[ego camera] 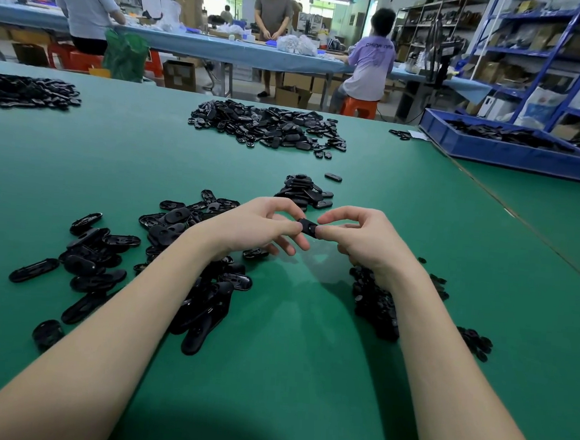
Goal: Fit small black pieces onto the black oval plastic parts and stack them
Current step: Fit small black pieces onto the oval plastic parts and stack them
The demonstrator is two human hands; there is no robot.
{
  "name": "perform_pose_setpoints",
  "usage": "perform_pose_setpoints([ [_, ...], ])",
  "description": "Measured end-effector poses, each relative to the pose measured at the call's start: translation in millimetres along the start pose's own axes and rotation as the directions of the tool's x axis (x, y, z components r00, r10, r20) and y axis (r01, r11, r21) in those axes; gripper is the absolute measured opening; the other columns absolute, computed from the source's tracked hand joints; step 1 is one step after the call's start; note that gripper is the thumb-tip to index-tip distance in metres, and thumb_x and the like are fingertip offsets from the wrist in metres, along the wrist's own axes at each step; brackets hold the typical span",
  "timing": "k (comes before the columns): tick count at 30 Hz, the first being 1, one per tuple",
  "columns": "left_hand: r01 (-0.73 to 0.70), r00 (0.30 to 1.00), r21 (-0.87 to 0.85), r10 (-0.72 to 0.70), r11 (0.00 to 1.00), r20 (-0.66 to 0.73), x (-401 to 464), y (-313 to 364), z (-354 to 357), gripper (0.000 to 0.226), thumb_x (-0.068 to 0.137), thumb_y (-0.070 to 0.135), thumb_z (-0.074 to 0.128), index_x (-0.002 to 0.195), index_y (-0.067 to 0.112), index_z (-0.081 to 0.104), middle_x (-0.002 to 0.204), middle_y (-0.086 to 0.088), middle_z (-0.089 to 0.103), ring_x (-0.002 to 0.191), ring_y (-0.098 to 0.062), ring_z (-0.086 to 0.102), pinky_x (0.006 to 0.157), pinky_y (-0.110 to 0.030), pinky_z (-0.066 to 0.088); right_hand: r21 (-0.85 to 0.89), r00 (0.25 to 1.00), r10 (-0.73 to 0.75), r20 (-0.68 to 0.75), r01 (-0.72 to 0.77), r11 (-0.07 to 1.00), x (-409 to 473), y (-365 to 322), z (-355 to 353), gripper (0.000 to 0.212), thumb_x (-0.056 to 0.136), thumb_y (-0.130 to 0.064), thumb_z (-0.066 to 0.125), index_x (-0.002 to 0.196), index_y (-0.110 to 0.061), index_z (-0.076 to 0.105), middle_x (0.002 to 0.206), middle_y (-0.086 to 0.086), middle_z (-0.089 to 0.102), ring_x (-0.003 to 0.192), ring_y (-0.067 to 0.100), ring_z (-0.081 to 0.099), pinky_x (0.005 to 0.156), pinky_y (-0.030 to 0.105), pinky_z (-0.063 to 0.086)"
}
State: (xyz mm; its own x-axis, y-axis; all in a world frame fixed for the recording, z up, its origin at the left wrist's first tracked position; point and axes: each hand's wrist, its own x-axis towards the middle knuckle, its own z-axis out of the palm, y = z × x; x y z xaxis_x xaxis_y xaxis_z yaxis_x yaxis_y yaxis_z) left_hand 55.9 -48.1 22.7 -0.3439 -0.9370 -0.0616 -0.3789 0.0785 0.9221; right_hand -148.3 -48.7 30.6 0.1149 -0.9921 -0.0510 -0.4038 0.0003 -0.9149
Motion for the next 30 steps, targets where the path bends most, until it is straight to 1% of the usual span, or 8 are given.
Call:
perform_pose_setpoints([
  [4,0.0,1.0,0.009,0.0,1.0,-0.002,-0.7,1.0,0.8,0.015,0.102,0.025,0.055,0.115,0.018,0.059,0.097,0.001,0.079,0.083,-0.014,0.071,0.081,-0.036,0.051,-0.04,1.0,-0.009,-0.018,0.009,0.999,1.5,1.8,0.9,0.005,0.082,-0.028,0.082,0.083,-0.023,0.079,0.069,-0.004,0.057,0.058,0.017,0.037,0.051,0.025,0.03],
  [10,-0.014,1.0,0.05,0.014,0.999,-0.008,-2.8,4.9,3.2,0.014,0.103,0.027,0.055,0.114,0.018,0.06,0.096,0.001,0.079,0.084,-0.015,0.07,0.081,-0.037,0.05,-0.069,0.999,-0.022,-0.034,0.019,0.997,1.5,1.8,0.7,0.003,0.082,-0.029,0.082,0.082,-0.027,0.08,0.061,-0.014,0.062,0.042,0.005,0.039,0.051,0.023,0.033],
  [13,-0.023,1.0,0.081,0.023,0.996,-0.001,-3.5,6.4,4.0,0.014,0.102,0.027,0.055,0.113,0.02,0.06,0.095,0.002,0.078,0.085,-0.016,0.07,0.083,-0.038,0.052,-0.074,0.999,-0.044,-0.032,0.042,0.996,0.3,0.3,0.1,0.009,0.08,-0.034,0.084,0.085,-0.028,0.079,0.066,-0.012,0.062,0.043,0.002,0.041,0.052,0.023,0.035],
  [17,-0.025,1.0,0.094,0.025,0.995,0.002,-3.7,7.2,5.0,0.011,0.103,0.026,0.055,0.111,0.021,0.06,0.095,0.003,0.078,0.085,-0.016,0.07,0.08,-0.035,0.051,-0.092,0.997,-0.06,-0.039,0.056,0.994,-0.4,0.1,-0.5,0.012,0.082,-0.034,0.083,0.091,-0.03,0.077,0.07,-0.011,0.063,0.044,-0.003,0.046,0.056,0.025,0.037],
  [19,-0.026,1.0,0.098,0.026,0.995,0.004,-3.5,7.7,5.5,0.011,0.103,0.026,0.055,0.111,0.021,0.06,0.095,0.003,0.078,0.085,-0.016,0.07,0.079,-0.034,0.051,-0.1,0.998,-0.054,-0.044,0.05,0.994,-0.6,-0.3,-0.1,0.013,0.081,-0.036,0.084,0.09,-0.03,0.076,0.071,-0.011,0.066,0.048,-0.003,0.049,0.055,0.023,0.037],
  [24,-0.028,1.0,0.076,0.029,0.997,-0.001,-3.5,9.3,7.0,0.01,0.103,0.025,0.055,0.11,0.019,0.059,0.095,0.002,0.078,0.084,-0.014,0.071,0.076,-0.029,0.05,-0.098,0.996,-0.047,-0.077,0.04,0.994,-0.6,-2.0,1.9,0.012,0.081,-0.034,0.083,0.089,-0.031,0.076,0.081,-0.01,0.072,0.067,0.006,0.06,0.058,0.024,0.04],
  [26,-0.032,0.999,0.065,0.032,0.997,0.004,-4.3,9.7,7.3,0.009,0.103,0.023,0.054,0.109,0.018,0.058,0.095,0.002,0.078,0.085,-0.014,0.071,0.075,-0.029,0.05,-0.086,0.995,-0.052,-0.082,0.045,0.995,-0.8,-2.6,2.2,0.014,0.08,-0.035,0.084,0.09,-0.031,0.075,0.084,-0.009,0.074,0.07,0.006,0.062,0.059,0.025,0.04],
  [30,-0.042,0.999,0.021,0.041,0.999,0.013,-5.6,10.0,6.6,0.009,0.104,0.02,0.052,0.11,0.016,0.058,0.096,0.0,0.078,0.087,-0.016,0.07,0.075,-0.028,0.05,-0.007,0.996,-0.035,-0.08,0.035,0.999,-2.3,0.3,1.2,0.021,0.076,-0.042,0.087,0.091,-0.031,0.077,0.078,-0.011,0.068,0.051,-0.002,0.052,0.057,0.021,0.04],
])
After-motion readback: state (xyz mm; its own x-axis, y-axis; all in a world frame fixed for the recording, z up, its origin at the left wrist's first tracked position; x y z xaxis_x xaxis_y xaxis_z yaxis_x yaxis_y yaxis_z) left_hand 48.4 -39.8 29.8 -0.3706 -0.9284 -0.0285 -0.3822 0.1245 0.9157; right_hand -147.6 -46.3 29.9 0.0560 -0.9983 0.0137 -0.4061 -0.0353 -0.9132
